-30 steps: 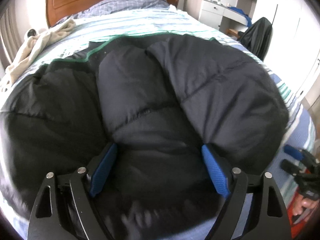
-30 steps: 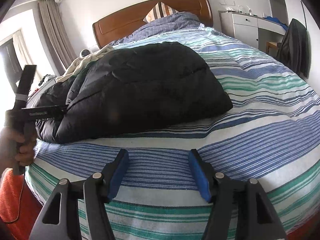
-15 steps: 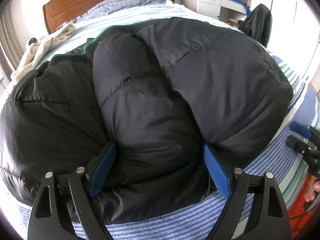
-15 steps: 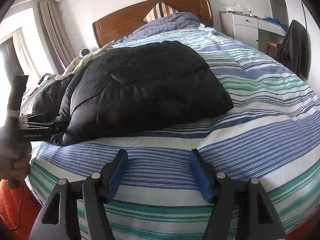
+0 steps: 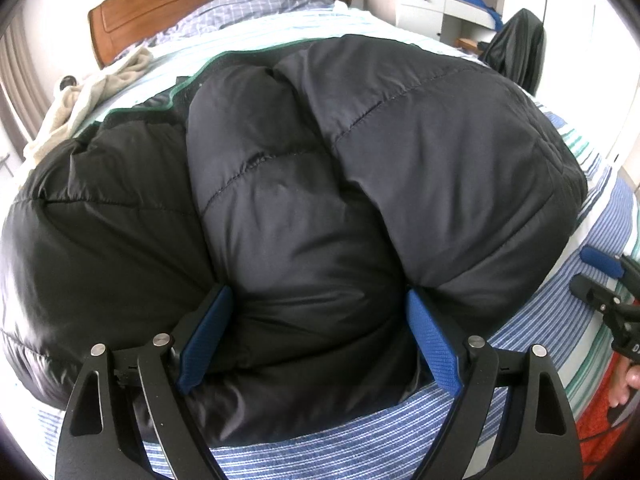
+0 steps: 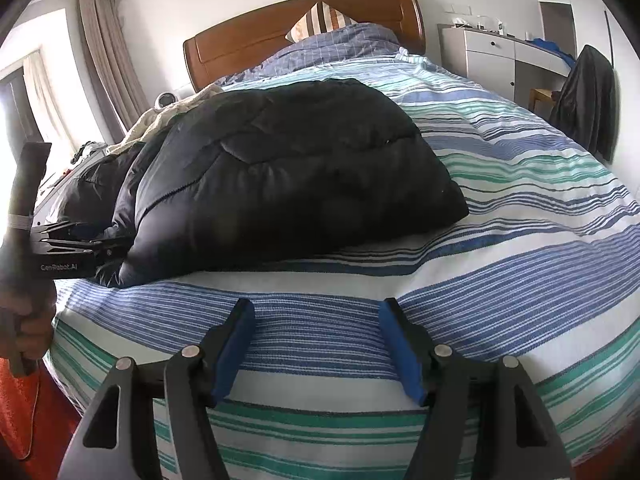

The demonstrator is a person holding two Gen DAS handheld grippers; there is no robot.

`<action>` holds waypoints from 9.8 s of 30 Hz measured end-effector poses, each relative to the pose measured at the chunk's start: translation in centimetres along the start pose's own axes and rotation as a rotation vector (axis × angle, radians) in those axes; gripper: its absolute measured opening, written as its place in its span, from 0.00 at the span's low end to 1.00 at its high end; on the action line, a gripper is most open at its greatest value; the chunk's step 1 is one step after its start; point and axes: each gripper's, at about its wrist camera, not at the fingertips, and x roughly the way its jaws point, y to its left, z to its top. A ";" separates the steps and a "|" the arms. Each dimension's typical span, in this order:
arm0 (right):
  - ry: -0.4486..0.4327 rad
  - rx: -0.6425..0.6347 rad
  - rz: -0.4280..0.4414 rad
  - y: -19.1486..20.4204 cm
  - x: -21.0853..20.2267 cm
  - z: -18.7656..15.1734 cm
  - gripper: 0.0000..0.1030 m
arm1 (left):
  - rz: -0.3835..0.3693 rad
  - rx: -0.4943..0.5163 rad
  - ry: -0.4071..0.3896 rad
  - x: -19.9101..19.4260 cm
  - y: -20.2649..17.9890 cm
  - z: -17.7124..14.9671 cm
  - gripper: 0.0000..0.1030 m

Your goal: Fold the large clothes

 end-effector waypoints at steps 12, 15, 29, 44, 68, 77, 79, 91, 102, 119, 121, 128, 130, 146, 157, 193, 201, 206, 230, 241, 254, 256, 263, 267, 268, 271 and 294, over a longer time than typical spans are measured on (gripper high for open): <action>0.005 0.375 0.281 -11.4 -0.1 9.3 0.73 | -0.129 -0.159 -0.073 -5.4 3.6 4.2 0.84; 0.077 0.452 0.395 -12.9 3.9 11.1 0.74 | -0.179 -0.231 -0.095 -3.8 4.2 6.3 0.82; 0.323 0.573 0.629 -12.7 13.1 11.2 0.34 | -0.204 -0.150 0.007 2.9 1.5 5.3 0.86; -0.020 0.138 0.438 2.5 -0.5 18.2 0.23 | -0.290 -0.319 0.027 -2.1 8.3 7.9 0.74; -0.191 -0.597 0.253 23.3 -3.5 12.2 0.54 | -0.249 -0.122 0.091 -10.4 11.0 15.9 0.32; -0.169 -0.170 0.619 14.9 -6.0 16.7 0.53 | -0.281 -0.189 0.087 -9.1 17.8 14.2 0.31; -0.101 -0.170 0.592 15.2 -3.4 16.9 0.29 | -0.286 -0.205 0.087 -8.6 18.9 13.9 0.31; 0.125 -0.330 0.614 26.0 7.9 14.2 0.25 | -0.253 -0.354 0.135 -5.2 26.9 10.0 0.35; 0.189 -0.436 0.461 30.1 13.2 11.5 0.23 | -0.324 -0.695 0.174 1.7 31.9 4.0 0.42; 0.278 -0.244 0.424 28.8 13.8 26.6 0.28 | -0.405 -0.779 0.123 2.2 33.5 1.2 0.42; 0.339 -0.224 0.429 29.7 16.6 27.6 0.28 | -0.411 -0.781 0.118 2.2 33.6 1.1 0.42; 0.573 -0.284 0.305 34.3 27.2 24.6 0.22 | -0.403 -0.779 0.121 2.5 34.1 0.2 0.41; 0.584 -0.328 0.262 34.9 27.5 24.0 0.22 | -0.404 -0.786 0.127 2.9 34.3 0.1 0.41; 0.387 -0.444 0.449 28.8 11.5 21.7 0.25 | -0.422 -0.779 0.119 2.6 34.7 0.0 0.41; 0.305 -0.425 0.405 21.7 6.7 11.9 0.24 | -0.388 -0.740 0.113 2.1 33.1 0.9 0.45; 0.222 -0.434 0.467 32.8 9.4 10.1 0.35 | -0.402 -0.760 -0.013 -7.4 37.1 -6.1 0.98; 0.228 -0.454 0.453 32.7 9.8 10.3 0.34 | -0.734 -0.815 0.026 -2.1 36.5 -6.0 0.98; 0.218 -0.472 0.436 32.9 9.9 10.3 0.34 | -0.775 -0.662 0.078 -1.1 33.5 -2.8 0.98; 0.284 0.114 0.504 11.6 9.9 15.8 0.82 | -0.607 -0.618 0.229 4.7 28.8 1.4 1.00; 0.382 0.230 0.774 11.7 18.8 14.8 0.87 | -0.592 -0.606 0.193 3.7 29.2 1.5 1.00; 0.113 -0.078 0.761 15.5 8.8 18.5 0.56 | -0.527 -0.535 0.000 -4.6 26.7 3.8 0.51; 0.072 -0.096 0.783 15.4 7.8 20.2 0.56 | -0.526 -0.525 -0.047 -6.2 26.8 5.6 0.51; -0.009 -0.114 0.815 14.1 10.2 28.2 0.56 | -0.486 -0.490 -0.143 -6.3 27.9 13.6 0.51; 0.044 -0.076 0.796 12.8 15.4 30.3 0.57 | -0.465 -0.514 -0.103 -0.8 28.4 17.2 0.54; 0.077 -0.059 0.792 12.5 17.1 30.0 0.57 | -0.457 -0.520 -0.080 0.9 28.4 17.5 0.56; 0.240 0.039 0.737 9.9 23.2 29.5 0.59 | -0.442 -0.565 0.042 7.2 27.9 17.2 0.67; -0.265 -0.240 -0.055 12.5 -1.9 23.3 0.89 | 0.142 -0.238 -0.335 -12.2 14.7 9.6 1.00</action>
